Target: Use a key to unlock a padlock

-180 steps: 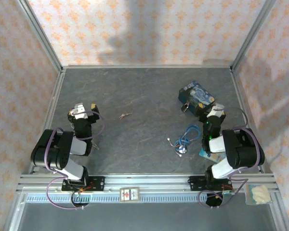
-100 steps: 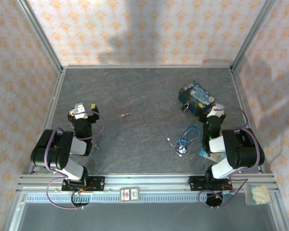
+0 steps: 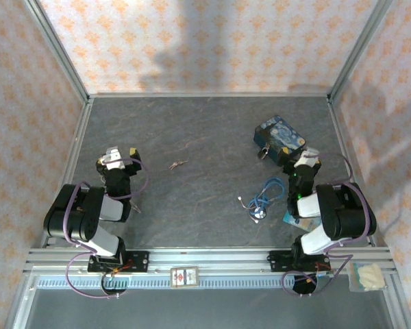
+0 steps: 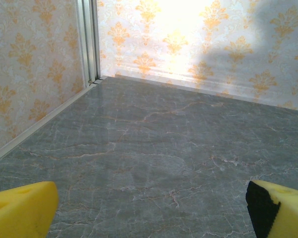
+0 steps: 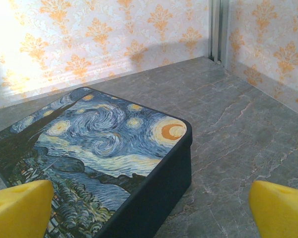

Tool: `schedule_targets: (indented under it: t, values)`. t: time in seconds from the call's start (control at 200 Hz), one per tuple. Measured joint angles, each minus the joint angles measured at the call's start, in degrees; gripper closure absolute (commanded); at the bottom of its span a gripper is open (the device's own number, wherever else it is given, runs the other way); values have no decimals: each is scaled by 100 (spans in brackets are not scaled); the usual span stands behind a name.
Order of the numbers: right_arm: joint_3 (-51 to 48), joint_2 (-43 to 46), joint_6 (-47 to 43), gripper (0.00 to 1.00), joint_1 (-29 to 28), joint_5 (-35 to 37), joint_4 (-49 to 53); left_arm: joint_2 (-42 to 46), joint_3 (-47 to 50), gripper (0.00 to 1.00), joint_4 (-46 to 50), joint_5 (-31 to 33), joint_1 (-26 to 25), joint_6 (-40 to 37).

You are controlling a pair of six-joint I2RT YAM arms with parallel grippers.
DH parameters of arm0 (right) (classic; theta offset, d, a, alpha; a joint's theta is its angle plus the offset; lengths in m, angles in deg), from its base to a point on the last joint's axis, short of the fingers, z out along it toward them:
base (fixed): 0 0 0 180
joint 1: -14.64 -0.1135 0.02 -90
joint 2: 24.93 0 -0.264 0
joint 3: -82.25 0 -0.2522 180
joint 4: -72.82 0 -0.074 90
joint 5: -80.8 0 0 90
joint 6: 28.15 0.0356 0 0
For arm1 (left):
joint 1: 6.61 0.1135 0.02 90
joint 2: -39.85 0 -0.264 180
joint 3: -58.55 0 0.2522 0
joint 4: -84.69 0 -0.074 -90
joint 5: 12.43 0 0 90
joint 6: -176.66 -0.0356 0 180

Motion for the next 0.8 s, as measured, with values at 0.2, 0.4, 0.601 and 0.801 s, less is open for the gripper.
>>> schedule_targets:
  t: [0.2, 0.4, 0.601, 0.801]
  values:
    - [59, 179, -26, 0, -44, 15, 286, 15, -2, 1, 20, 63, -4, 0]
    - [595, 1008, 7, 0, -229, 330, 1351, 901, -317, 1, 933, 599, -299, 0]
    - [1843, 1410, 1016, 0, -238, 769, 3471, 1985, -1045, 1, 2192, 743, -566, 800]
    - [2793, 1344, 2116, 0, -120, 557, 5436, 1987, -1335, 1, 2546, -295, -796, 2361]
